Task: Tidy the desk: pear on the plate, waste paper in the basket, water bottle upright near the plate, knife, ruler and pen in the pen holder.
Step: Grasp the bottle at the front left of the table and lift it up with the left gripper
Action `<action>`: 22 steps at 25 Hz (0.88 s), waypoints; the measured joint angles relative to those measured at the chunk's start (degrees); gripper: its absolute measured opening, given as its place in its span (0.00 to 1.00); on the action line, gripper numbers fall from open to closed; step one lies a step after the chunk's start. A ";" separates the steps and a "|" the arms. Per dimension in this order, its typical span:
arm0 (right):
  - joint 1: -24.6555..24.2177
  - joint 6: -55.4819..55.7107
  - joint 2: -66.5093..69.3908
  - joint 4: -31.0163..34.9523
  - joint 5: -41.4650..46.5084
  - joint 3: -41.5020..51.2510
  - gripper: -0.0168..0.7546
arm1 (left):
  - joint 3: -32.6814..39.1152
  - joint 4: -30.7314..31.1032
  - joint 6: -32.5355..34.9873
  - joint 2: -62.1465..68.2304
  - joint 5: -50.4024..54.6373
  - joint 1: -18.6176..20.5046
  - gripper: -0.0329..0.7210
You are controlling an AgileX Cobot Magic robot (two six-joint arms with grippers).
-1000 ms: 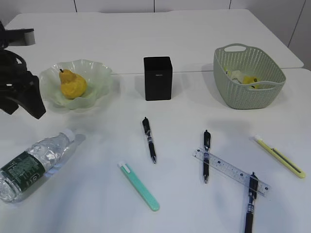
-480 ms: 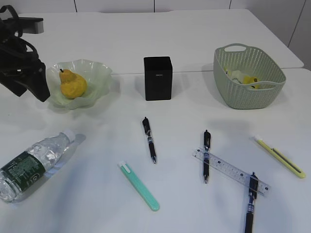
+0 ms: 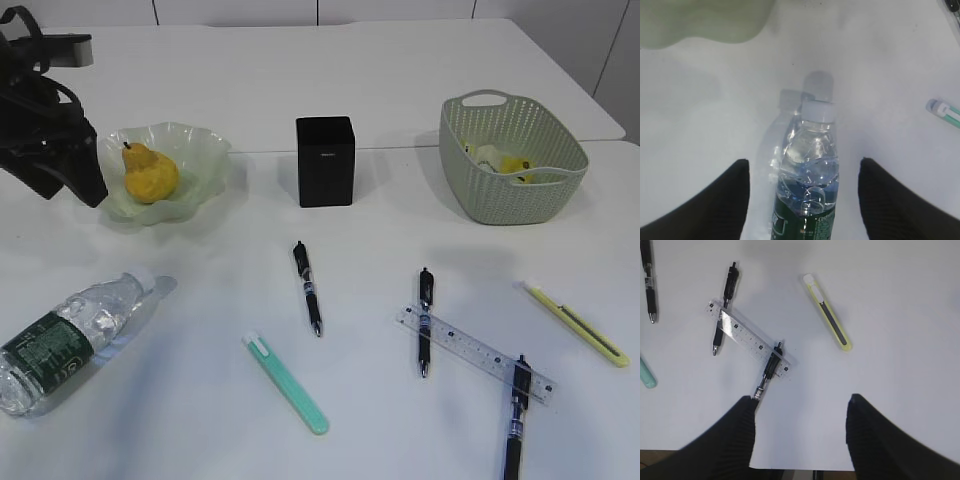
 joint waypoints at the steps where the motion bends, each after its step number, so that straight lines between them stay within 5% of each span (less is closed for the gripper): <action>1: 0.00 0.00 0.00 0.00 0.00 0.00 0.62 | 0.00 0.00 0.26 0.00 0.00 0.00 0.70; 7: 0.00 0.00 0.00 0.00 0.00 0.00 0.62 | 0.00 -0.10 0.48 0.00 0.00 -0.63 0.86; 22: 0.00 0.00 0.00 0.00 0.00 0.00 0.62 | -0.11 5.67 0.48 6.09 0.00 -5.50 0.84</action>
